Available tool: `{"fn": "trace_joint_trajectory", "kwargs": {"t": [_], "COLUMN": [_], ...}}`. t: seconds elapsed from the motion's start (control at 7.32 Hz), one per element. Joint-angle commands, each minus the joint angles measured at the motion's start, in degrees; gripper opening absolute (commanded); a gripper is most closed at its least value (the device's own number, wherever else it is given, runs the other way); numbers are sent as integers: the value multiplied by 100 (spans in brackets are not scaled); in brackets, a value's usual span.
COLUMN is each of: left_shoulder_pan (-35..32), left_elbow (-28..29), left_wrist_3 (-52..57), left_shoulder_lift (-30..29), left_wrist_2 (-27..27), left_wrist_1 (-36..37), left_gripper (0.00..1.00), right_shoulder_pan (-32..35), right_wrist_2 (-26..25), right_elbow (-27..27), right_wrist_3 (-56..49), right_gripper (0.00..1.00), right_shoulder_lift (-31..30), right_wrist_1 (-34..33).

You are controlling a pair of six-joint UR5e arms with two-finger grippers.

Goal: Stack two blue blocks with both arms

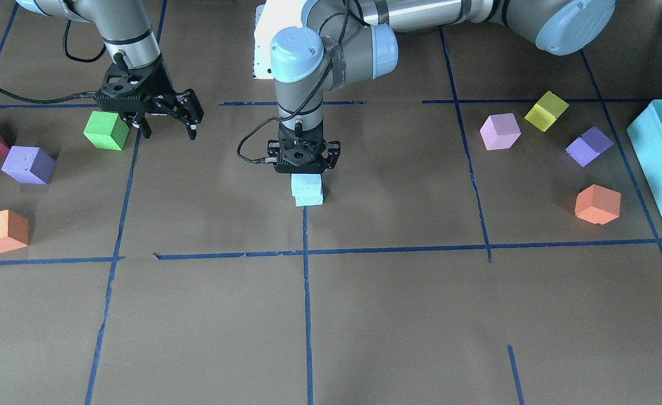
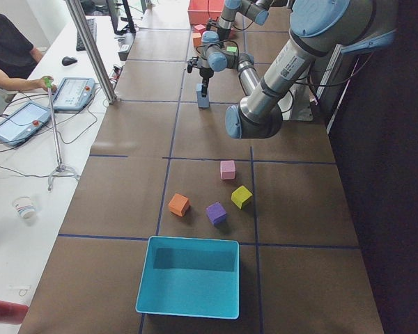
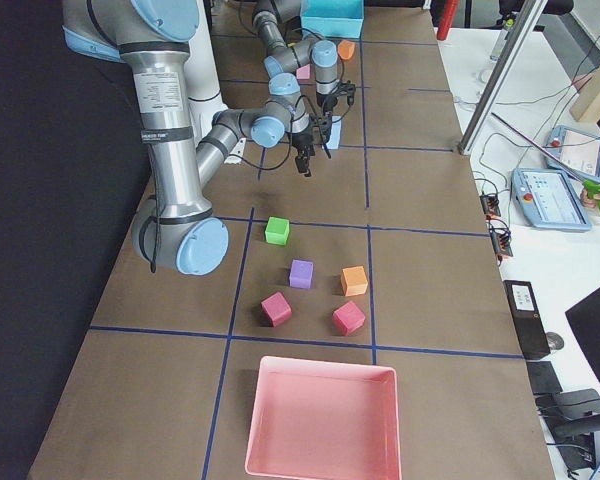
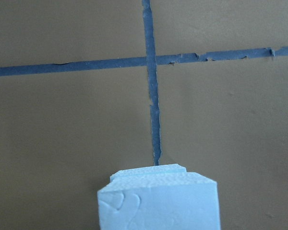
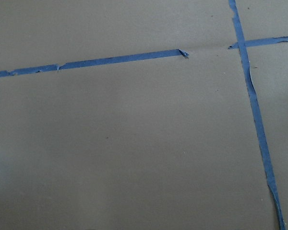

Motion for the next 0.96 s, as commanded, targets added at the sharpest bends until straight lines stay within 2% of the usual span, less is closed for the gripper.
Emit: {"fn": "trace_joint_trajectory", "kwargs": {"t": [0.0, 0.27, 0.55, 0.68, 0.82], "left_shoulder_pan": [-1, -62, -369, -614, -773], "left_elbow": [-87, -550, -1611, -2077, -2674], "left_wrist_3": [-10, -10, 8, 60, 139], "left_shoulder_lift": [30, 74, 214, 415, 1017], "left_wrist_2": [83, 75, 57, 40, -126], "left_wrist_1": [20, 99, 903, 1073, 1075], "left_gripper": [100, 100, 100, 100, 100], "right_shoulder_pan": [-3, -3, 5, 14, 49], "right_wrist_2": [-1, -1, 8, 8, 16], "right_elbow": [-13, -30, -21, -21, -4], "right_wrist_3": [0, 0, 0, -9, -61], "right_gripper": [100, 100, 100, 100, 100], "right_shoulder_lift": [9, 9, -8, -8, -17], "right_wrist_1": [0, 0, 0, 0, 0]}}
